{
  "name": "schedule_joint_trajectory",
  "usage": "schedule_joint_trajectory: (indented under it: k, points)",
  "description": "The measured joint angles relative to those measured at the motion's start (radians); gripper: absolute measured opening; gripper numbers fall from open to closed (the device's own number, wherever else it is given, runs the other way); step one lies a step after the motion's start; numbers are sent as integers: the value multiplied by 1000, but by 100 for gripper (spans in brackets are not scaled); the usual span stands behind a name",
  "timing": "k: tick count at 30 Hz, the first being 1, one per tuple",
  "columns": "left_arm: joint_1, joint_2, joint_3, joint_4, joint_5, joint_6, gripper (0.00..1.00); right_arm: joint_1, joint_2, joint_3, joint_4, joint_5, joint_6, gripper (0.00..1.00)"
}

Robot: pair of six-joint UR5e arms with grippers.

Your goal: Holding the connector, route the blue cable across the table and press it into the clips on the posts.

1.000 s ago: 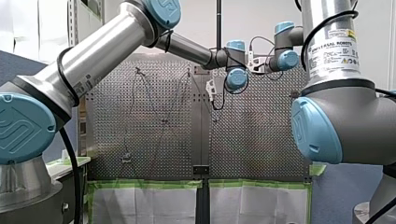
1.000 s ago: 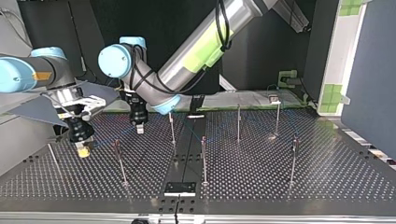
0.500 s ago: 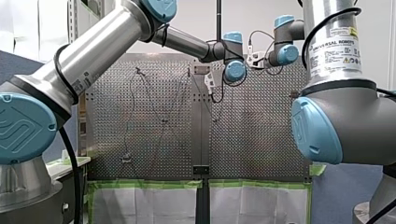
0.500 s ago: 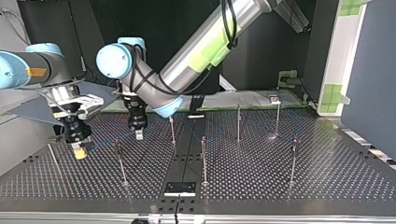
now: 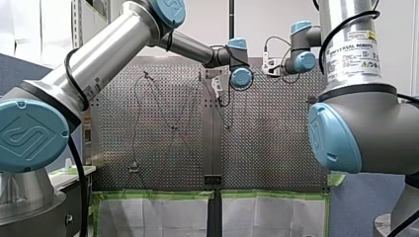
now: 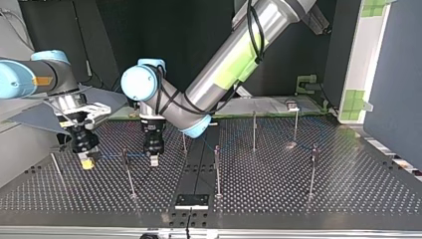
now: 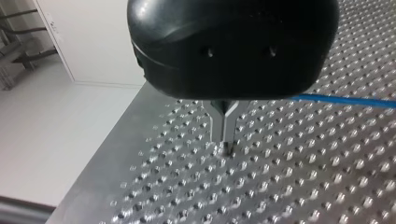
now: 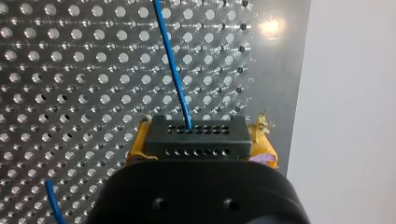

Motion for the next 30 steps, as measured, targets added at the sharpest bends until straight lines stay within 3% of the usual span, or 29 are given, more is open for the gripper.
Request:
schedule_joint_trajectory:
  k: [10, 19, 21, 23, 24, 26, 27, 29, 30]
  points:
    - [40, 0, 1, 6, 87, -4, 0, -4, 8, -36, -9, -18, 32, 0]
    - [30, 0, 2, -20, 135, -11, 15, -9, 12, -43, -9, -19, 37, 0]
    - [27, 0, 1, -25, 136, -12, 20, -9, 12, -43, -8, -19, 37, 0]
    - [25, 0, 1, -29, 136, -13, 37, -9, 13, -42, -8, -19, 38, 0]
    - [25, 0, 1, -31, 136, -14, 37, -9, 13, -42, -8, -19, 38, 0]
    - [24, 0, 0, -35, 134, -15, 58, -9, 14, -42, -7, -19, 37, 0]
    - [23, 0, 0, -37, 133, -15, 58, -9, 14, -42, -7, -19, 37, 0]
    - [23, 0, 0, -40, 128, -15, 81, -9, 14, -42, -7, -19, 36, 0]
    - [23, 0, 0, -41, 126, -15, 81, -9, 14, -42, -7, -19, 35, 0]
